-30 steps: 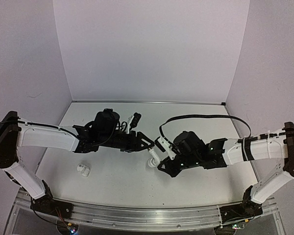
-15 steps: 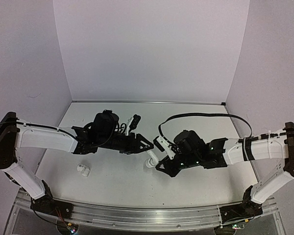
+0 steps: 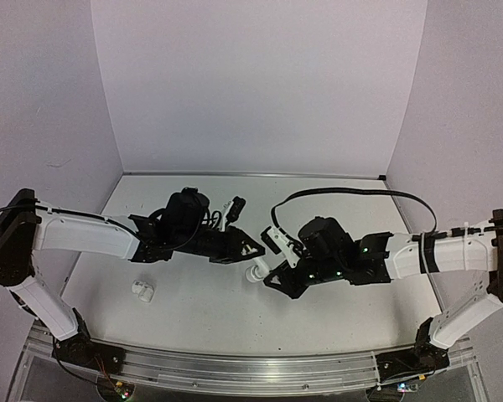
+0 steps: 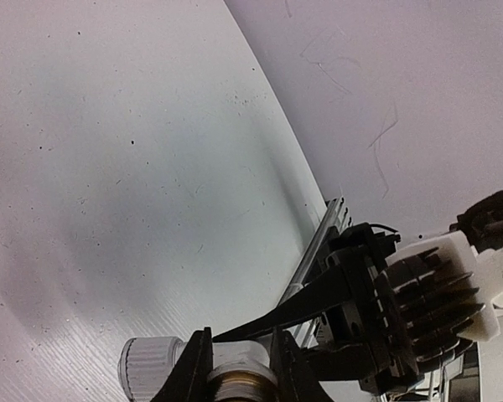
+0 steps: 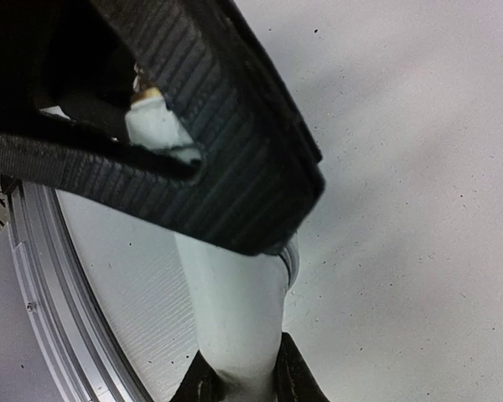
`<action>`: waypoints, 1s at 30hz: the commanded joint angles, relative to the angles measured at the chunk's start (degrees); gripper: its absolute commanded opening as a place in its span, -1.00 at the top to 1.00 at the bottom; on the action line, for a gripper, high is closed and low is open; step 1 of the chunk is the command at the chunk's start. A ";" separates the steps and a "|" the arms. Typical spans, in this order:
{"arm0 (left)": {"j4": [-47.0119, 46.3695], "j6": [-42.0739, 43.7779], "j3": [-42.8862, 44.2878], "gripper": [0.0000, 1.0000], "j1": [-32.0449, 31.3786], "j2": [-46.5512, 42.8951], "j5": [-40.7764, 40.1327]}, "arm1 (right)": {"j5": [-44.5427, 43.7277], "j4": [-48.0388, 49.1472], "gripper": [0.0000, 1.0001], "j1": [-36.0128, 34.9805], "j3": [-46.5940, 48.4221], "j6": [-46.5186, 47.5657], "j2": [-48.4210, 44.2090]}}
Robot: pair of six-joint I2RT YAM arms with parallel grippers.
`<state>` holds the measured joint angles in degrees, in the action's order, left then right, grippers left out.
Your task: Install the water faucets
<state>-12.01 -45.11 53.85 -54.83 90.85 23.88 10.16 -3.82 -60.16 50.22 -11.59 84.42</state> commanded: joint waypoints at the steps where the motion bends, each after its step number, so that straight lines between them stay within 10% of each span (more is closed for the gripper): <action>1: -0.44 -0.59 3.12 0.71 -0.25 -0.20 -1.76 | -1.97 2.90 0.69 -0.14 1.74 -0.47 -1.80; 13: -8.09 -10.02 3.57 1.00 0.40 -1.94 -3.65 | -5.32 21.38 -0.92 -0.14 -10.81 -10.37 -10.17; 30: -31.25 -29.60 -1.04 1.00 2.54 -2.87 -3.22 | -5.66 49.96 -0.83 -0.17 -16.26 -8.48 -11.40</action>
<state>-35.39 -70.23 52.92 -52.60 90.16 20.86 5.67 36.03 -60.16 34.32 -20.68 73.25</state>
